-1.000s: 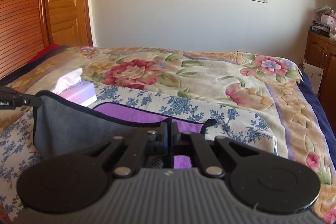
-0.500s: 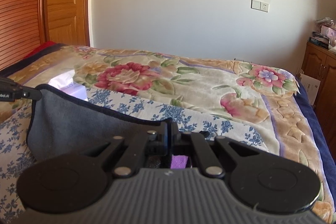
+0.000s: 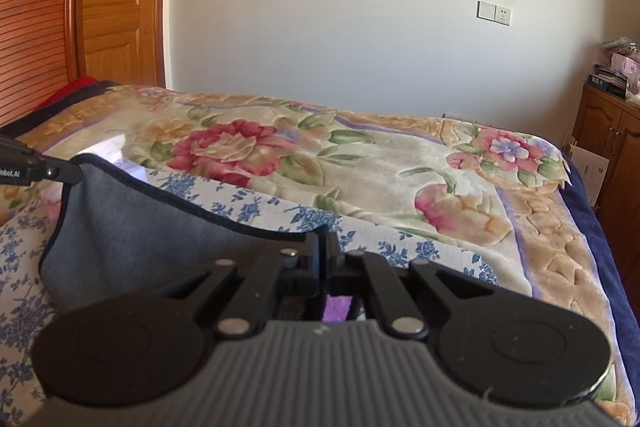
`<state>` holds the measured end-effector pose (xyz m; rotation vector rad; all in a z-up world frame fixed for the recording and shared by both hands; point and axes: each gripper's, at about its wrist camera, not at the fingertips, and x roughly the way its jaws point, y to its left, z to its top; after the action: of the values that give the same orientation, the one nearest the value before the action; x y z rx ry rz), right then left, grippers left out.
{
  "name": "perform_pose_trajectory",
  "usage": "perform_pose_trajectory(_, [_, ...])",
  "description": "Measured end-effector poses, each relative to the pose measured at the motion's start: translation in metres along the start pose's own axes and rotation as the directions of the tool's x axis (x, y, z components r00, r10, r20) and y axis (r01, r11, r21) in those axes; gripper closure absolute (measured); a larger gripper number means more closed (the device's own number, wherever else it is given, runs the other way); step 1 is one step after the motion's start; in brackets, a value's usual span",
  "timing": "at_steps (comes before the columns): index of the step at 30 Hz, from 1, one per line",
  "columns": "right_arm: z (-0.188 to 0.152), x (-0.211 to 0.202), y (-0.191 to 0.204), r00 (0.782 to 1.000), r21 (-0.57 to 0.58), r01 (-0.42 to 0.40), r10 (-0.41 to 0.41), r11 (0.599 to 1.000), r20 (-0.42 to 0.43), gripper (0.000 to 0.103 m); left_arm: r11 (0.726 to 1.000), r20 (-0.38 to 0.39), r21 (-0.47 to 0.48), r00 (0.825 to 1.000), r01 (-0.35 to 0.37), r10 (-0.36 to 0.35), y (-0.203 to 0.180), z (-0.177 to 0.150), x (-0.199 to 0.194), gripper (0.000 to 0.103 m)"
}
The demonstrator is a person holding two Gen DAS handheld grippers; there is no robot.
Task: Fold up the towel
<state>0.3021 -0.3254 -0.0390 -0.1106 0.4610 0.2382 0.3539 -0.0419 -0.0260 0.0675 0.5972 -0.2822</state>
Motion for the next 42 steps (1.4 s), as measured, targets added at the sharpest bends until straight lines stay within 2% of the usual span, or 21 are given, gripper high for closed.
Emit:
perform_pose_trajectory(18, [-0.007, 0.031, -0.010, 0.999, -0.034, 0.040, -0.040, 0.999, -0.021, 0.100, 0.999, -0.022, 0.006, 0.999, -0.033, 0.033, 0.003, 0.006, 0.032, 0.098])
perform_pose_trajectory(42, [-0.021, 0.070, -0.011, 0.996, -0.062, 0.066, -0.069, 0.996, -0.058, 0.100, 0.998, -0.062, -0.005, 0.996, -0.066, 0.066, 0.009, -0.001, 0.067, 0.098])
